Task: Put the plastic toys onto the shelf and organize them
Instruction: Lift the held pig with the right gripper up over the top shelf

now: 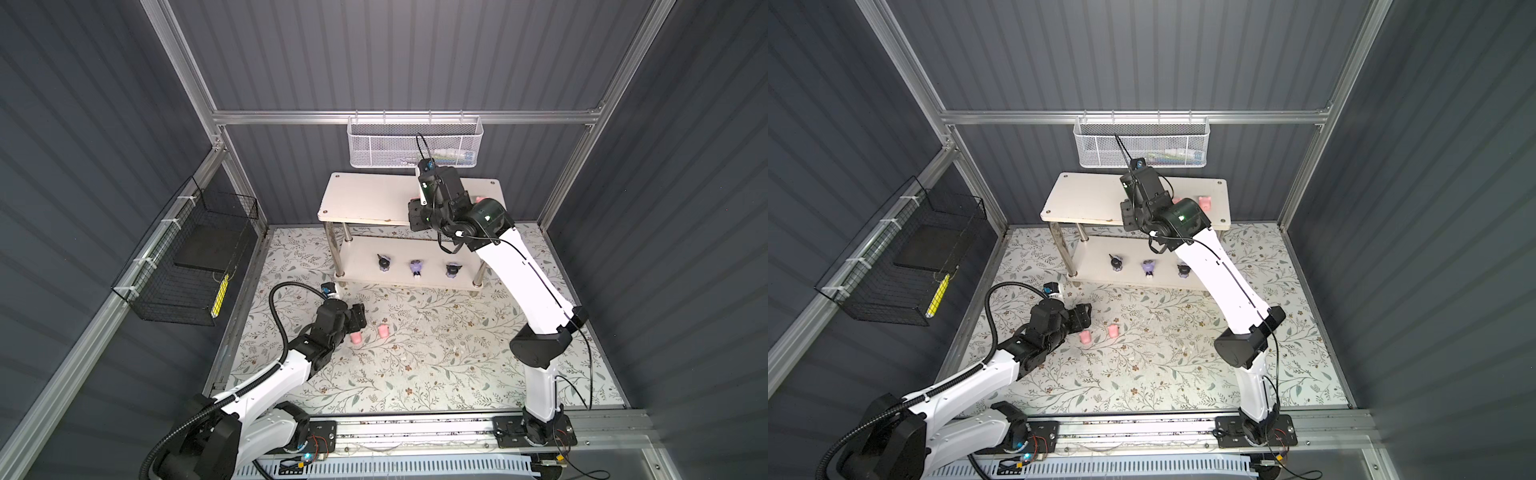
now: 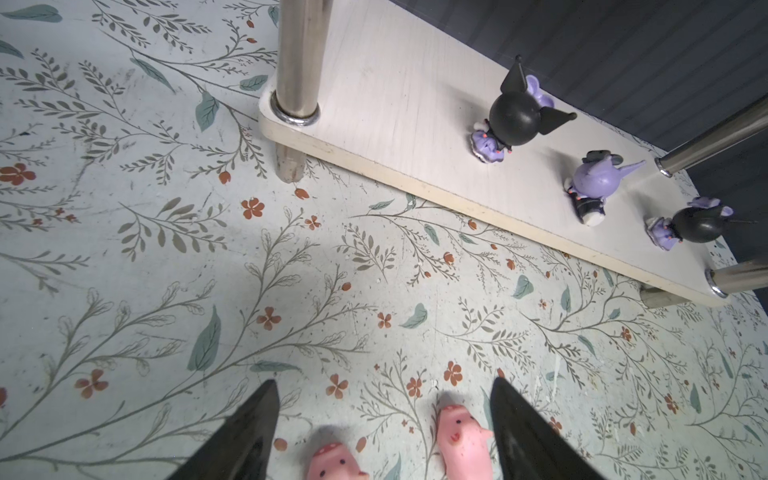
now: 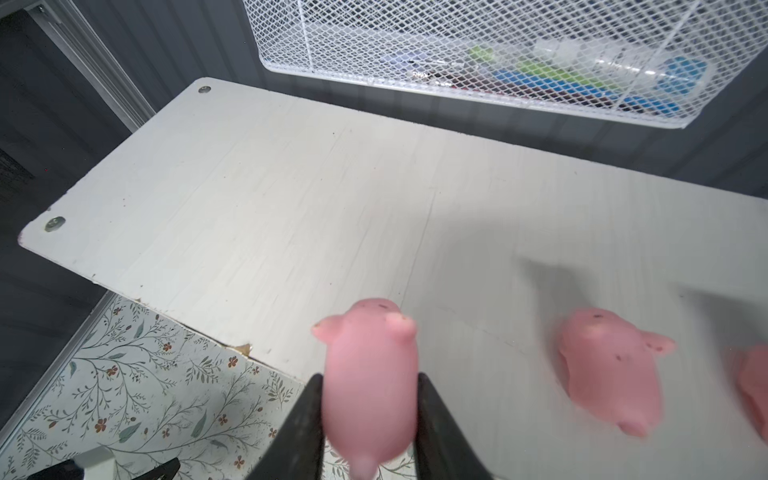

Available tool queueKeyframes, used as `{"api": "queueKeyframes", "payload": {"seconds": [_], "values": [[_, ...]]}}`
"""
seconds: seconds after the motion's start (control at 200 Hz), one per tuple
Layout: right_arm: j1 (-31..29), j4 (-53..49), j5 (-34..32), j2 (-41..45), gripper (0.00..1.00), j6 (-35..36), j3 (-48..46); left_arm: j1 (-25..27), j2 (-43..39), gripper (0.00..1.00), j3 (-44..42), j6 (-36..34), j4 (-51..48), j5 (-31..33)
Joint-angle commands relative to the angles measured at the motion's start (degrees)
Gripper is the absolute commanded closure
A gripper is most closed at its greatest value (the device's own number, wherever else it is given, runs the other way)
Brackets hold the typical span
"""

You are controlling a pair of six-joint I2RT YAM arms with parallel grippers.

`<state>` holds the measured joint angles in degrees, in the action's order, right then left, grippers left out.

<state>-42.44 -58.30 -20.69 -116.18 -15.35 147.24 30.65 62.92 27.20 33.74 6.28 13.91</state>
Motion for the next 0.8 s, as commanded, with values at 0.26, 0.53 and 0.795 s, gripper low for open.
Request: {"api": "queueKeyframes", "payload": {"seconds": [0.26,0.53,0.795], "values": [[2.4,0.4,3.2,-3.0,0.63,0.0,2.1,-0.3,0.8,0.2,-0.6,0.8,1.0,-0.2],[3.4,0.0,2.8,-3.8,0.63,-1.0,2.1,-0.3,1.0,0.2,-0.8,0.7,1.3,-0.2],[3.6,1.1,3.4,-4.6,0.63,-2.6,2.1,-0.3,1.0,0.2,-1.3,0.9,1.6,-0.3]]}}
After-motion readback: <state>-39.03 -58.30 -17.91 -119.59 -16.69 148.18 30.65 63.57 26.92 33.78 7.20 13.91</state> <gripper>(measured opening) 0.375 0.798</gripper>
